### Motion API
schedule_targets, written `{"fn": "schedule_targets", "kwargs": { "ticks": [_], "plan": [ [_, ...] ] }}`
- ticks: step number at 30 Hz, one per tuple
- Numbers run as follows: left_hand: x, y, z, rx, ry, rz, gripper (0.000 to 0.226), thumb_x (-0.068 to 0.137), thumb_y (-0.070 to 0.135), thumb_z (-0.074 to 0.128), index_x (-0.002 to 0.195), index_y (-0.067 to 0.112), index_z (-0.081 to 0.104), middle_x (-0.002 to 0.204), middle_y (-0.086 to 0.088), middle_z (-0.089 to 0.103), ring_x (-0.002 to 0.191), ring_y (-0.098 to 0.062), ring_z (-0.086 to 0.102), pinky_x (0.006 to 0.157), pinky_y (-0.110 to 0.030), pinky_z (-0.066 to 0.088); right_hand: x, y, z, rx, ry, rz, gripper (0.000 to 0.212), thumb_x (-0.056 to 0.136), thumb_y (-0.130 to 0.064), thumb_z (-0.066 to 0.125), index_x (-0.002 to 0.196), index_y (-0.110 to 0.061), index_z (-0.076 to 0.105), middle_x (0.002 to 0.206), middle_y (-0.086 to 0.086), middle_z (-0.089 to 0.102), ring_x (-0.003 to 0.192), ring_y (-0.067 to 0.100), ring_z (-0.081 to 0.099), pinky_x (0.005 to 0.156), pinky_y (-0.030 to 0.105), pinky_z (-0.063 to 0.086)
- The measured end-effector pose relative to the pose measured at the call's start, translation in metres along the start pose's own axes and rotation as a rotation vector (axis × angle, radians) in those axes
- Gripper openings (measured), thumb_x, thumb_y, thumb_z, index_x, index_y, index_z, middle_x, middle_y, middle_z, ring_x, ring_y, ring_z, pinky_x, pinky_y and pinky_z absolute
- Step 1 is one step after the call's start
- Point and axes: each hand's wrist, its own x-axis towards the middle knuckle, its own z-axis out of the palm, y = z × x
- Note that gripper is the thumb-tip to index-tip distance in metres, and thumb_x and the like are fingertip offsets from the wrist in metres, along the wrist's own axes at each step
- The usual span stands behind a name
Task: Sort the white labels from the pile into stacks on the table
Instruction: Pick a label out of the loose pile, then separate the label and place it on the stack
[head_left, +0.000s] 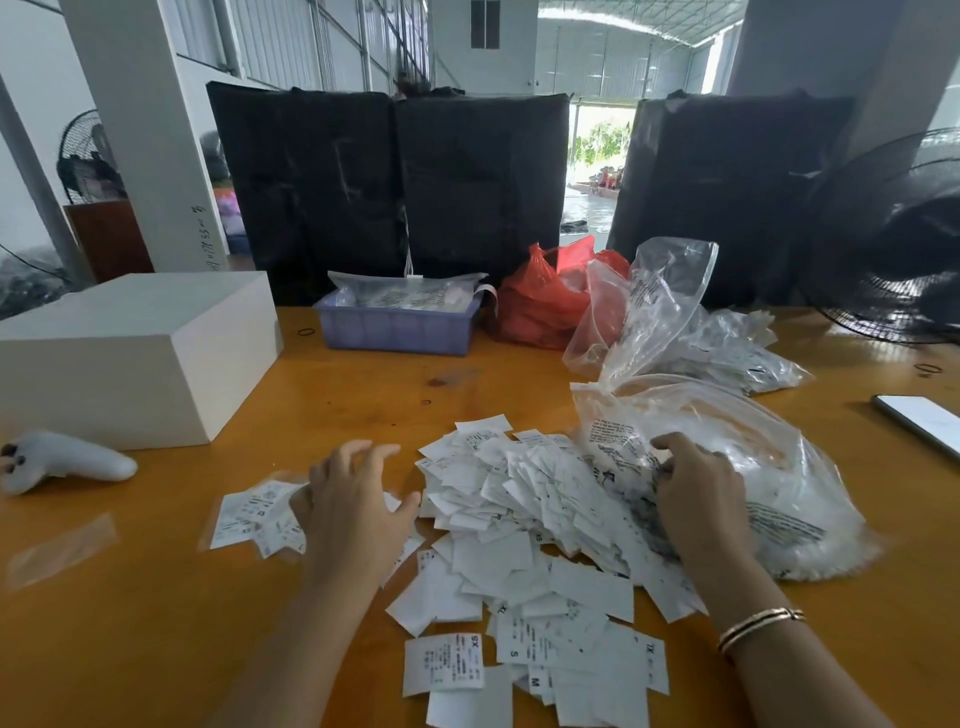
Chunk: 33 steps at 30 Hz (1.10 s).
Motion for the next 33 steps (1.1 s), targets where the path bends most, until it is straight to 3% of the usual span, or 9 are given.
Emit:
{"fn": "schedule_targets", "kwargs": {
  "ticks": [7, 10, 14, 17, 23, 26, 28, 30, 33],
  "plan": [
    [-0.004, 0.008, -0.002, -0.066, 0.020, 0.068, 0.040, 0.081, 0.038, 0.070, 0.120, 0.029, 0.061, 0.131, 0.002, 0.052, 0.124, -0.023, 0.041, 0.096, -0.042, 0.032, -0.003, 0.002, 0.000, 0.142, 0.207, -0.111, 0.028, 0.086, 0.005, 0.059, 0.108, -0.009, 0.068, 0.092, 0.011, 0.070, 0.102, 0.032, 0.051, 0.082, 0.031, 0.025],
    [-0.008, 0.015, -0.003, -0.176, 0.034, 0.176, 0.031, 0.083, 0.032, 0.070, 0.113, 0.027, 0.065, 0.124, 0.007, 0.055, 0.120, -0.021, 0.042, 0.093, -0.037, 0.030, -0.011, -0.013, -0.007, 0.359, 0.254, -0.215, 0.025, 0.086, 0.001, 0.063, 0.103, -0.017, 0.069, 0.087, 0.004, 0.070, 0.086, 0.015, 0.056, 0.078, 0.027, 0.041],
    [-0.015, 0.029, -0.010, -0.661, -0.250, 0.238, 0.022, 0.087, 0.056, 0.053, 0.105, 0.045, 0.059, 0.111, 0.032, 0.056, 0.110, 0.007, 0.046, 0.090, -0.017, 0.037, -0.032, -0.044, -0.014, 1.124, -0.088, 0.009, 0.025, 0.087, -0.001, 0.060, 0.096, -0.024, 0.067, 0.077, -0.003, 0.069, 0.065, 0.005, 0.062, 0.059, 0.016, 0.052],
    [-0.020, 0.036, -0.011, -0.992, -0.564, 0.137, 0.047, 0.079, 0.065, 0.044, 0.114, 0.038, 0.060, 0.105, 0.023, 0.066, 0.101, 0.002, 0.060, 0.079, -0.013, 0.047, -0.050, -0.060, -0.006, 1.492, -0.356, 0.161, 0.027, 0.083, 0.003, 0.060, 0.099, -0.017, 0.068, 0.079, 0.004, 0.070, 0.069, 0.015, 0.066, 0.061, 0.020, 0.053],
    [-0.022, 0.041, -0.009, -1.178, -0.742, -0.006, 0.041, 0.082, 0.057, 0.059, 0.104, 0.025, 0.072, 0.081, 0.004, 0.071, 0.081, -0.013, 0.067, 0.069, -0.022, 0.050, -0.064, -0.071, 0.005, 1.508, -0.506, 0.162, 0.029, 0.087, 0.004, 0.058, 0.096, -0.019, 0.072, 0.090, 0.011, 0.073, 0.080, 0.023, 0.071, 0.066, 0.025, 0.055],
    [-0.020, 0.040, -0.009, -1.158, -0.672, -0.048, 0.014, 0.079, 0.033, 0.070, 0.083, 0.020, 0.073, 0.074, 0.001, 0.071, 0.068, -0.008, 0.065, 0.060, -0.017, 0.049, -0.063, -0.070, 0.008, 1.488, -0.508, 0.170, 0.029, 0.089, 0.002, 0.057, 0.091, -0.022, 0.074, 0.092, 0.011, 0.073, 0.078, 0.022, 0.070, 0.063, 0.023, 0.054],
    [-0.019, 0.039, -0.008, -1.107, -0.586, -0.083, 0.004, 0.084, 0.019, 0.070, 0.081, 0.018, 0.070, 0.071, 0.001, 0.072, 0.064, -0.006, 0.064, 0.057, -0.014, 0.048, -0.062, -0.069, 0.008, 1.494, -0.520, 0.188, 0.015, 0.088, -0.015, 0.062, 0.098, -0.019, 0.071, 0.096, 0.012, 0.073, 0.079, 0.025, 0.070, 0.064, 0.026, 0.055],
    [-0.017, 0.037, -0.007, -1.061, -0.512, -0.111, 0.002, 0.085, 0.016, 0.070, 0.083, 0.016, 0.069, 0.070, 0.003, 0.072, 0.061, -0.003, 0.063, 0.055, -0.013, 0.047, -0.061, -0.069, 0.008, 1.426, -0.560, 0.181, 0.032, 0.080, -0.037, 0.065, 0.105, -0.016, 0.068, 0.094, 0.012, 0.073, 0.075, 0.025, 0.069, 0.063, 0.028, 0.055],
    [-0.016, 0.034, -0.007, -1.051, -0.455, -0.141, 0.002, 0.085, 0.017, 0.070, 0.083, 0.016, 0.068, 0.072, 0.002, 0.072, 0.062, -0.005, 0.064, 0.058, -0.018, 0.049, -0.062, -0.069, 0.009, 1.113, -0.582, 0.091, 0.026, 0.085, -0.030, 0.066, 0.106, -0.014, 0.067, 0.082, 0.005, 0.073, 0.065, 0.015, 0.067, 0.060, 0.023, 0.054]
  ]
}}
